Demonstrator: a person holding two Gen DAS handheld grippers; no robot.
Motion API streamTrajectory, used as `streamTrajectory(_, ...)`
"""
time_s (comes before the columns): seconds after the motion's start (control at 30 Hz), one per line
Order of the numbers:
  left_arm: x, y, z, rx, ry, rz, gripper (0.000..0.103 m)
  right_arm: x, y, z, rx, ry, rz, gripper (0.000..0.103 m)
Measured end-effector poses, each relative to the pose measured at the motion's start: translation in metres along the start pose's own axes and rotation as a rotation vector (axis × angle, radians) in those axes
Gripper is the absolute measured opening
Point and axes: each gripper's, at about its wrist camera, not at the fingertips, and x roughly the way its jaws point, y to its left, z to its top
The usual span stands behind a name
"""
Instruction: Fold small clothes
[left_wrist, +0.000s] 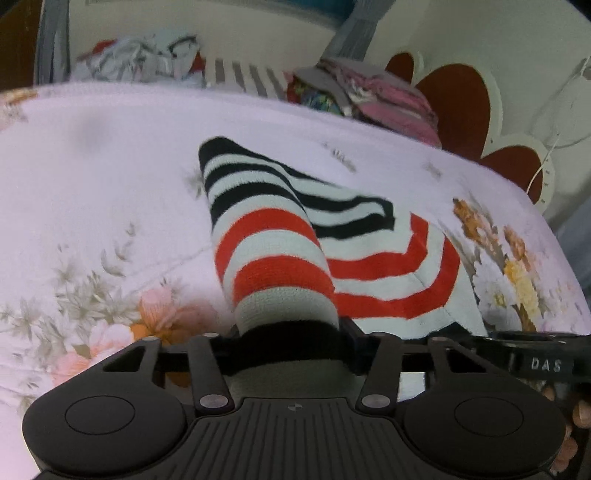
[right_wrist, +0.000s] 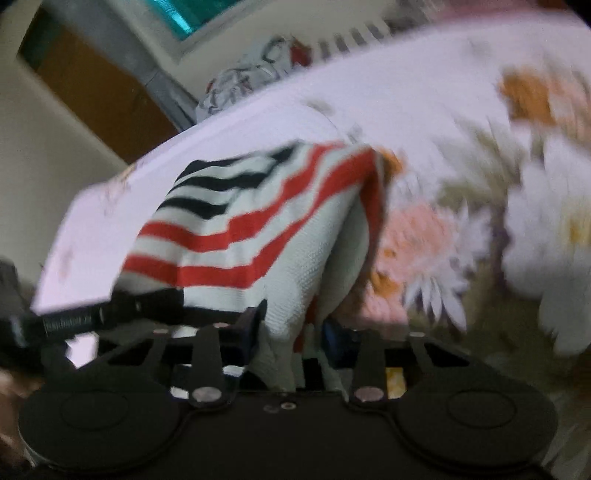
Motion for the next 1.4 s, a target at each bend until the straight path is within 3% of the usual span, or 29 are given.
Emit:
streamTrajectory(0.13,-0.022,0.004,-0.003,0.007,-0.044,-0.019,0.047,-0.021,0.031,0.0,-0.114,-0.057,-0.03,0.032)
streamTrajectory(0.3,-0.07,0.029,-0.003,0.047,-0.11,0.018,0.047,-0.025,0.079,0.003,-0.198,-0.07,-0.009,0.032)
streamTrajectory(0.57,-0.135,0.146,-0.012,-0.011,-0.14,0.109,0.047,-0.031,0.09,0.004,-0.26,-0.053,0.094,0.032)
streamTrajectory(0.73,-0.151,0.214,-0.027,-0.034,-0.111,0.141,0.047,-0.001,0.108,-0.004,-0.248,-0.011,0.132,0.032)
streamTrajectory(0.83,-0.139,0.25,-0.037,-0.041,-0.071,0.148,0.059,0.025,0.108,-0.013,-0.205,0.023,0.1,0.031)
streamTrajectory(0.87,-0.136,0.259,-0.042,-0.05,-0.074,0.175,0.069,0.033,0.103,-0.018,-0.187,0.043,0.062,0.031)
streamTrajectory(0.93,-0.129,0.276,-0.049,-0.112,-0.066,0.114,0.073,0.042,0.08,-0.024,-0.093,0.049,0.075,0.031)
streamTrajectory(1.0,-0.122,0.279,-0.05,-0.143,-0.067,0.08,0.072,0.039,0.066,-0.025,-0.015,0.036,0.098,0.032)
streamTrajectory(1.13,-0.124,0.275,-0.044,-0.092,-0.064,0.077,0.073,0.027,0.07,-0.021,-0.036,0.034,0.069,0.034)
streamTrajectory(1.2,-0.148,0.272,-0.041,-0.044,-0.144,0.09,0.072,0.009,0.085,-0.02,-0.095,-0.034,0.005,0.042)
streamTrajectory(1.27,-0.171,0.27,-0.034,0.01,-0.265,0.065,0.072,-0.007,0.092,-0.01,-0.161,-0.099,-0.018,0.041)
streamTrajectory(1.37,-0.158,0.27,-0.012,0.052,-0.222,0.043,0.048,0.002,0.099,0.015,-0.232,-0.086,-0.021,0.028)
streamTrajectory(1.4,-0.146,0.267,-0.006,0.071,-0.188,0.035,0.047,0.011,0.1,0.021,-0.25,-0.078,-0.025,0.026)
